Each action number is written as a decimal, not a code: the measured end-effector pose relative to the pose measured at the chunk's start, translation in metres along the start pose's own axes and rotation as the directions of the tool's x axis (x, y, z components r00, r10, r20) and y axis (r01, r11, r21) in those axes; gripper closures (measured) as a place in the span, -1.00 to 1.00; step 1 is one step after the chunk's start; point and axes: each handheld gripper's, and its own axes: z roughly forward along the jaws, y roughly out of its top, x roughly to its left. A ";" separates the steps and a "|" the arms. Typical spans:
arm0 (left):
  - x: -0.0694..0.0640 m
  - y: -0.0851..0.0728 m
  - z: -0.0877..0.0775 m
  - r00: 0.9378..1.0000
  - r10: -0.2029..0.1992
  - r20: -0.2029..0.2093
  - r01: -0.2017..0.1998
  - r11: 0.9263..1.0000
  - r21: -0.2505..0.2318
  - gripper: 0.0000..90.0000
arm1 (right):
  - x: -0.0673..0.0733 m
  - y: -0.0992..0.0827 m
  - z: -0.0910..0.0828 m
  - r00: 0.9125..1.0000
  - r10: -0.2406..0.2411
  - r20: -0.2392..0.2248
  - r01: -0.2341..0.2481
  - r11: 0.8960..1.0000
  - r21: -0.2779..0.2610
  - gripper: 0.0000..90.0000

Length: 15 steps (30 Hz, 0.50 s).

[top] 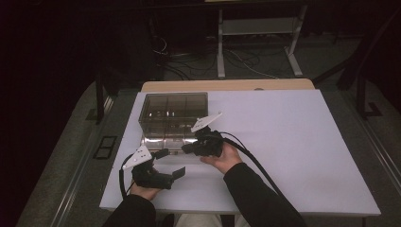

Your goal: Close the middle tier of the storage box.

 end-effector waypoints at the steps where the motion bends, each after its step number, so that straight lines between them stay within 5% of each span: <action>1: 0.000 0.000 0.000 1.000 -0.003 -0.001 0.003 1.000 -0.002 -1.00 | 0.000 0.000 0.001 1.000 0.001 -0.001 -0.001 1.000 0.001 0.98; 15: 0.000 0.000 0.000 1.000 -0.002 -0.001 0.002 1.000 -0.003 -1.00 | 0.007 -0.004 0.018 0.999 0.019 -0.027 -0.018 1.000 0.019 0.98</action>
